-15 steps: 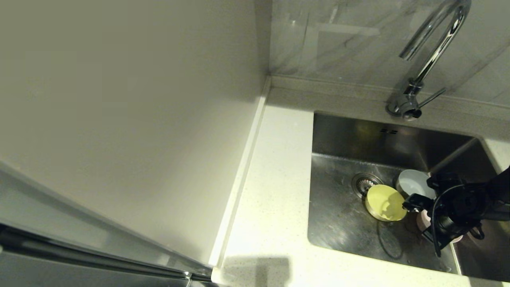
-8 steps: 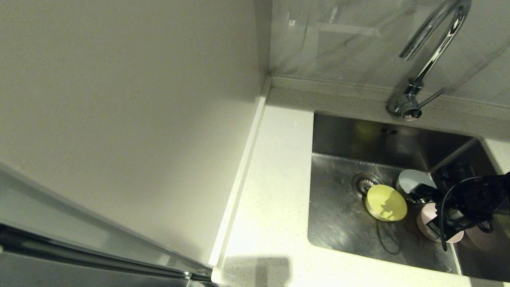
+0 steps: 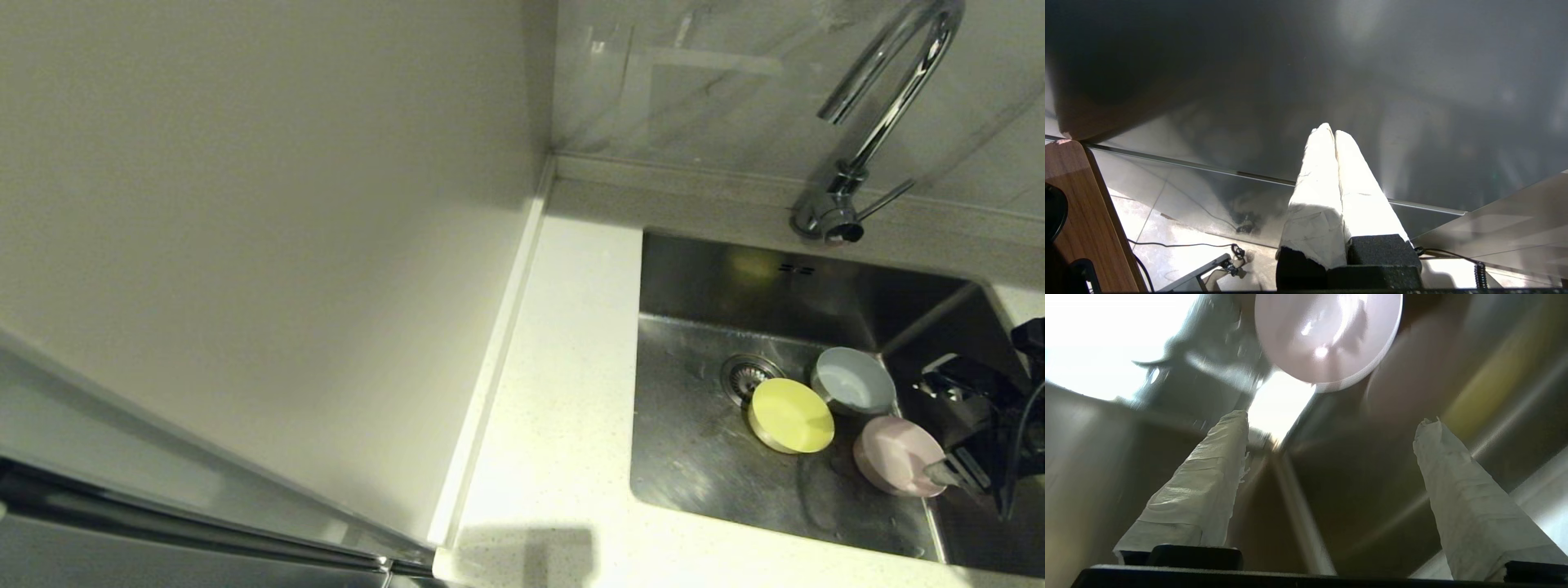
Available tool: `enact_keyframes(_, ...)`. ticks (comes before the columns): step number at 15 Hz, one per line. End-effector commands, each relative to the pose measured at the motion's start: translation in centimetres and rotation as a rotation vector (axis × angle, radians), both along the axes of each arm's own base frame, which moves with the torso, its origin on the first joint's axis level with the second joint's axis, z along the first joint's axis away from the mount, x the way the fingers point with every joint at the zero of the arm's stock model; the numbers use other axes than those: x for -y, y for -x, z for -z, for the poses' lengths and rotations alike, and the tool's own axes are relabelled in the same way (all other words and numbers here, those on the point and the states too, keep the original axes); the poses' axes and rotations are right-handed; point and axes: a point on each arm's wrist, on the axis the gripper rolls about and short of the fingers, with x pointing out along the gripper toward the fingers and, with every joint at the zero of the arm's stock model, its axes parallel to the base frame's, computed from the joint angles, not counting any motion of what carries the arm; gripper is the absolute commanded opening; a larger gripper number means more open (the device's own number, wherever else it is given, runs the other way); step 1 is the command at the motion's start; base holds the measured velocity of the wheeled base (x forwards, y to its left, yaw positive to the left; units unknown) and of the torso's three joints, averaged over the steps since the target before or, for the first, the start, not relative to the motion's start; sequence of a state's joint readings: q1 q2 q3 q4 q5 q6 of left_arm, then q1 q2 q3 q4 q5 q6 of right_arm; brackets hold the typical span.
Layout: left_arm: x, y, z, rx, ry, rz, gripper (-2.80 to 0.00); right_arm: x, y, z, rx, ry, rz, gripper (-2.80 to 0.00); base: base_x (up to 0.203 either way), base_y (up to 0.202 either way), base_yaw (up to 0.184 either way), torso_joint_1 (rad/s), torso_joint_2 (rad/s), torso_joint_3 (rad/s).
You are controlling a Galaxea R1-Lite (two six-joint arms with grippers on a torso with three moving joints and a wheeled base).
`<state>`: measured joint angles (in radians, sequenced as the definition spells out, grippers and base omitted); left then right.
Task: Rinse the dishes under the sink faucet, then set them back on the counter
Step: Put a bowl into the sink
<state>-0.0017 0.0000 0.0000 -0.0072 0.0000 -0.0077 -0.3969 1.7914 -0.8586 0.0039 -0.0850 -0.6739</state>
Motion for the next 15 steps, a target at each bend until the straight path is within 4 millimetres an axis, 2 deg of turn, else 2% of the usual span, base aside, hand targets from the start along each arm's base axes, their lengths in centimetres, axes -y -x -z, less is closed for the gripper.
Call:
enact_keyframes(1, 0.0, 0.0, 0.1, -0.003, 0.0, 0.0, -2.8, 0.8, 2.6, -2.5, 0.067, -0.02, 0.028, 0.0, 0.0, 0.0, 0.0, 0.0, 0.0, 0.0)
enact_keyframes(4, 0.0, 0.0, 0.1, -0.003, 0.0, 0.0, -2.8, 1.0, 4.5, -6.0, 0.244, -0.1, 0.01, 0.0, 0.0, 0.0, 0.0, 0.0, 0.0, 0.0)
enact_keyframes(7, 0.0, 0.0, 0.1, -0.003, 0.0, 0.0, -2.8, 1.0, 4.3, -12.1, 0.486, -0.17, 0.005, 0.0, 0.0, 0.0, 0.0, 0.0, 0.0, 0.0)
enact_keyframes(9, 0.0, 0.0, 0.1, -0.003, 0.0, 0.0, -2.8, 1.0, 4.2, -15.6, 0.558, -0.197, -0.004, 0.0, 0.0, 0.0, 0.0, 0.0, 0.0, 0.0)
enact_keyframes(12, 0.0, 0.0, 0.1, -0.003, 0.0, 0.0, -2.8, 0.9, 4.2, -19.2, 0.534, -0.267, 0.011, 0.0, 0.0, 0.0, 0.0, 0.0, 0.0, 0.0)
enact_keyframes(15, 0.0, 0.0, 0.1, -0.003, 0.0, 0.0, -2.8, 0.5, 4.4, -20.7, 0.415, -0.351, 0.041, 0.0, 0.0, 0.0, 0.0, 0.0, 0.0, 0.0)
